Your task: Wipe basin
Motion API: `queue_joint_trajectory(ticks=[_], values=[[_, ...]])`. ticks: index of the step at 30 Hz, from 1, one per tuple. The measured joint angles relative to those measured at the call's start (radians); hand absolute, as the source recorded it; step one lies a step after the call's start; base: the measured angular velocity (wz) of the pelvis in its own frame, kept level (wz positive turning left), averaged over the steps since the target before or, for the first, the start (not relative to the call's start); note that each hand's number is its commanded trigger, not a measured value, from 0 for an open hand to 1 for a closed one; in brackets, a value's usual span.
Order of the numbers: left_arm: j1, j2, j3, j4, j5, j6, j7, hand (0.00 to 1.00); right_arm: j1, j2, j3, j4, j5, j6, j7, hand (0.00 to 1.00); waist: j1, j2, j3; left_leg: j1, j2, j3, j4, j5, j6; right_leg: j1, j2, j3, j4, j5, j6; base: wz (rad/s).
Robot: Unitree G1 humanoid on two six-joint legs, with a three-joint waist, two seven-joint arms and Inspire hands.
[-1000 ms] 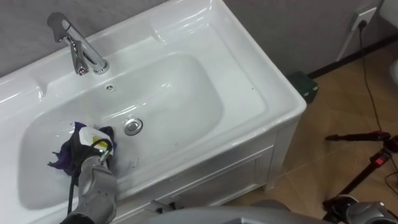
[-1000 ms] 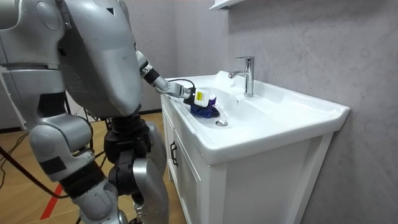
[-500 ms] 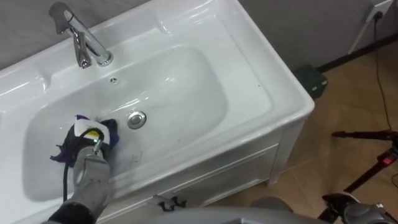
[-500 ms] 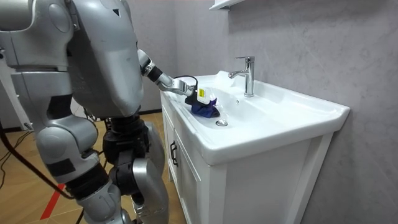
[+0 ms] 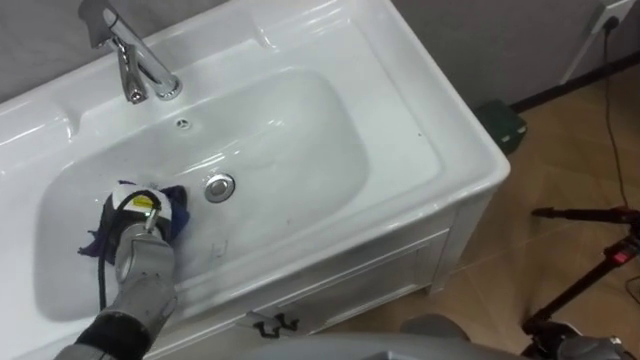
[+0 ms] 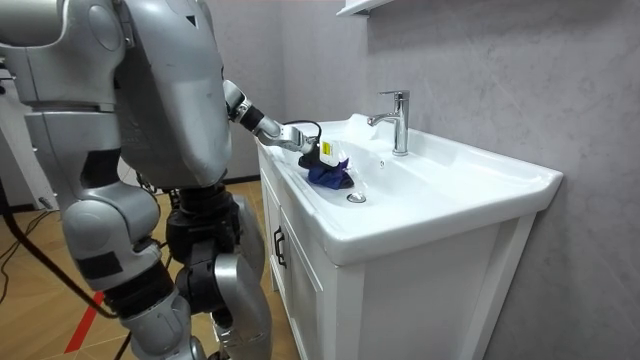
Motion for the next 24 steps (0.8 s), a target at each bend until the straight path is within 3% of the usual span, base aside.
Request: queue_joint_trajectory(ticks=[19, 24], values=[[-0.002, 0.004, 0.000, 0.079, 0.026, 0.001, -0.029, 1.00, -0.003, -0.004, -0.041, -0.043, -0.087, 0.008, 0.051, 0.00, 0.003, 0.018, -0.0047, 0.003, 0.011, 0.006, 0.025, 0.000, 0.000, 0.000, 0.010, 0.013, 0.019, -0.002, -0.008, -0.06], [0.018, 0.004, -0.002, 0.081, 0.048, 0.018, -0.029, 1.00, -0.005, -0.003, -0.042, -0.043, -0.113, 0.009, 0.073, 0.00, 0.001, 0.017, -0.0054, 0.009, 0.008, 0.006, 0.024, -0.001, 0.000, 0.002, 0.007, 0.014, 0.020, -0.002, -0.008, -0.01]])
